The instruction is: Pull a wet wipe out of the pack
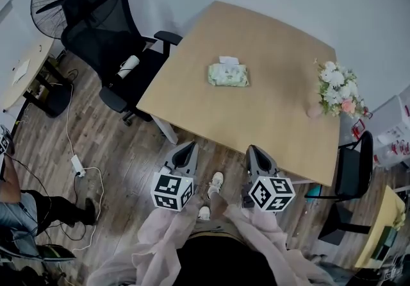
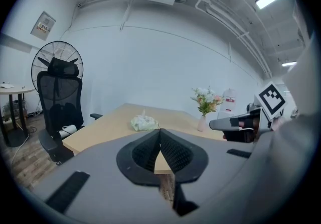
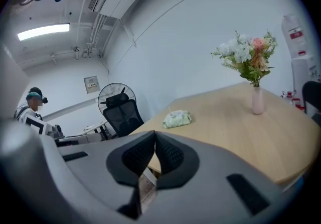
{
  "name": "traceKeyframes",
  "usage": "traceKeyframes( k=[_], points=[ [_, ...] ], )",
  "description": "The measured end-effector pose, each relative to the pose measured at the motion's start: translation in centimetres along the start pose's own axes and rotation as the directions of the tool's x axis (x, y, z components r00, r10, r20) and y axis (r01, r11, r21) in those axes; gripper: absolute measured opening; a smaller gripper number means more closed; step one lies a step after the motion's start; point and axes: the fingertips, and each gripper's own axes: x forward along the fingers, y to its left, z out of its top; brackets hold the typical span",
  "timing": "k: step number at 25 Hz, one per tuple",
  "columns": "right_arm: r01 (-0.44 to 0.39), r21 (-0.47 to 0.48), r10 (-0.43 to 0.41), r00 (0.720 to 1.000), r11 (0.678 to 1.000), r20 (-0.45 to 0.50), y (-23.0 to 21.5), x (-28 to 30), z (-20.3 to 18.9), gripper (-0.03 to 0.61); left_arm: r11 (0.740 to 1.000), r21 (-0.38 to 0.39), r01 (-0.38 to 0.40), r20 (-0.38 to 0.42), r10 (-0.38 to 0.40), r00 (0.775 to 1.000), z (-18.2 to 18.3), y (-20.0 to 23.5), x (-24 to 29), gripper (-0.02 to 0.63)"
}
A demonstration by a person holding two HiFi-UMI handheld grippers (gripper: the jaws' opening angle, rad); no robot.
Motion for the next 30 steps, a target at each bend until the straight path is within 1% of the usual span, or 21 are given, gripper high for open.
traceKeyframes(
  k=[4, 10, 17, 23, 30],
  points=[
    [-0.019, -0.007, 0.019, 1.000, 1.000, -0.017, -0.5, 2.6, 0.8, 0.011, 1.000, -0.006, -0.002, -0.007, 0.002, 1.000, 0.5, 1.1, 2.5, 0.012],
    [-0.017, -0.007, 0.017, 1.000, 1.000, -0.025, -2.2, 6.1, 2.2, 0.011, 1.000, -0.006, -0.003, -0.016, 0.003, 1.000, 1.4, 2.4, 6.3, 0.013],
    [-0.049, -0.007, 0.048, 0.998, 0.999, -0.037, -4.2, 10.4, 4.0, 0.011, 1.000, 0.001, -0.019, -0.021, 0.020, 1.000, 2.7, 3.8, 10.7, 0.012],
    [-0.047, -0.001, 0.047, 0.999, 0.999, -0.024, -6.5, 13.2, 5.6, 0.011, 1.000, 0.013, -0.028, -0.020, 0.028, 0.999, 3.7, 4.5, 14.1, 0.012],
    [-0.054, -0.007, 0.054, 0.998, 0.999, -0.015, -8.2, 16.1, 6.9, 0.011, 0.999, 0.015, -0.040, -0.013, 0.040, 0.999, 4.4, 5.6, 17.0, 0.012]
  ],
)
